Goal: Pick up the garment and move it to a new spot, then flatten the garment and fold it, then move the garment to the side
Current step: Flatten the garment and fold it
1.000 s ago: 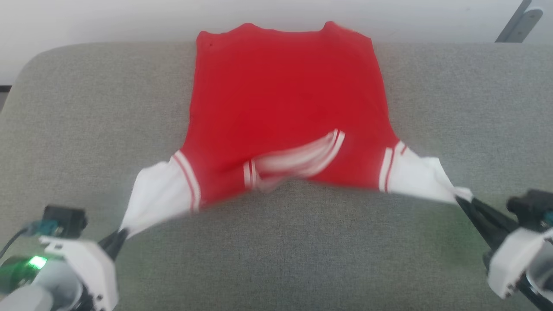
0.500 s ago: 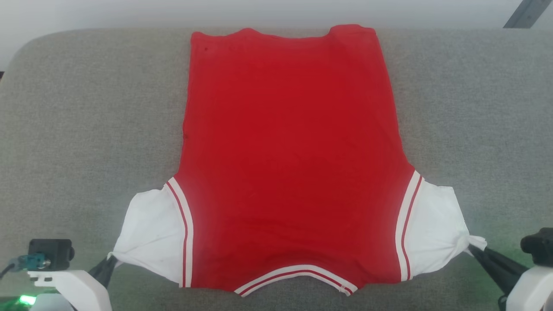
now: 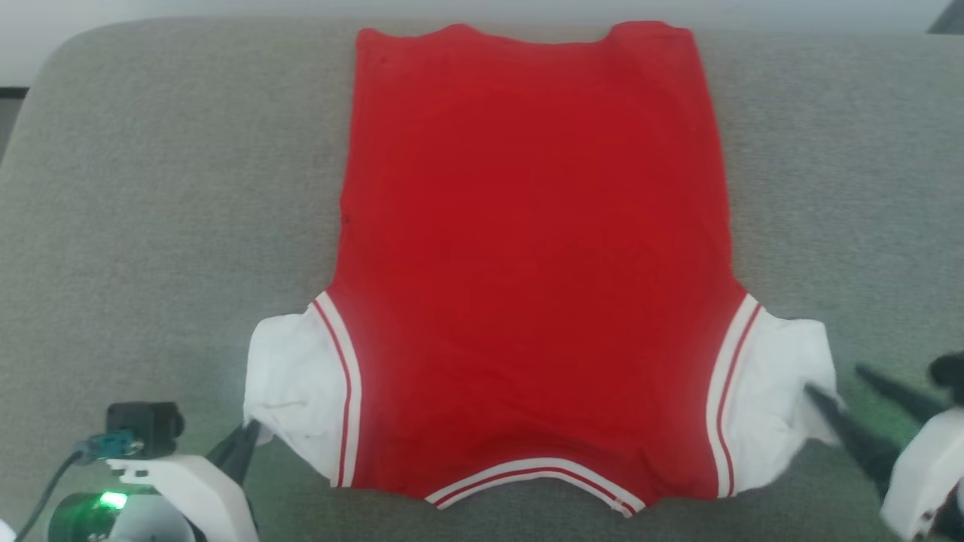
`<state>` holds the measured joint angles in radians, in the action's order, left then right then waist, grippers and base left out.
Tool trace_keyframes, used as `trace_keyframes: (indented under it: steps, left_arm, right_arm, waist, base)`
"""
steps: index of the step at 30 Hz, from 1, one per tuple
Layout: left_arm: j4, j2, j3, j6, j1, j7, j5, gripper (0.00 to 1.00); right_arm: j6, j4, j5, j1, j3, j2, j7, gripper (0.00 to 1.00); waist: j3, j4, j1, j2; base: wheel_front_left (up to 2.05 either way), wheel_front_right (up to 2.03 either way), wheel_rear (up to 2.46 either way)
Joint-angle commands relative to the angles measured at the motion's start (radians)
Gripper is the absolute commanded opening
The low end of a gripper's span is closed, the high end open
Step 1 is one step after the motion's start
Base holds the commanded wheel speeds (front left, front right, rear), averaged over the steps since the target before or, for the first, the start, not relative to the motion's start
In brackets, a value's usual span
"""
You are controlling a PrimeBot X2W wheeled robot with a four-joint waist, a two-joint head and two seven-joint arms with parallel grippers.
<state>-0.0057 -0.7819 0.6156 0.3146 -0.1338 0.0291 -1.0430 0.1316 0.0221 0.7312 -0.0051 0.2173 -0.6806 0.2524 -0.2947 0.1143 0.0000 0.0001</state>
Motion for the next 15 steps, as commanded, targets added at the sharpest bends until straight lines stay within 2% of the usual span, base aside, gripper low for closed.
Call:
trace_keyframes:
  steps: [1,5,8,12,15]
  left_arm:
    - [0.003,0.007,0.008,-0.006,-0.015,-0.007,0.016,0.00]
    - [0.012,0.034,0.024,-0.018,-0.046,-0.028,0.044,0.00]
    - [0.018,0.058,0.039,-0.030,-0.073,-0.034,0.060,0.00]
    - [0.031,0.089,0.056,-0.049,-0.114,-0.038,0.079,0.00]
    - [0.044,0.117,0.071,-0.069,-0.150,-0.038,0.093,0.00]
  right_arm:
    - [-0.002,0.027,0.007,-0.013,-0.022,0.002,0.006,1.00]
    - [-0.001,0.111,-0.010,-0.057,-0.132,0.029,0.046,1.00]
    - [-0.001,0.123,-0.065,-0.147,-0.191,0.062,0.083,1.00]
    - [-0.001,0.040,-0.129,-0.338,-0.195,0.120,0.124,1.00]
    - [-0.001,-0.080,-0.167,-0.497,-0.157,0.147,0.144,1.00]
  waist:
    - [-0.008,0.015,0.0000,-0.0001]
    - [-0.020,0.046,0.0000,-0.0001]
    - [-0.035,0.072,0.0000,-0.0001]
    - [-0.063,0.110,0.0000,-0.0001]
    - [-0.088,0.145,0.0000,-0.0001]
  base:
    - [0.00,0.00,0.00]
    - [0.00,0.00,0.00]
    - [0.00,0.00,0.00]
    - [0.00,0.00,0.00]
    - [0.00,0.00,0.00]
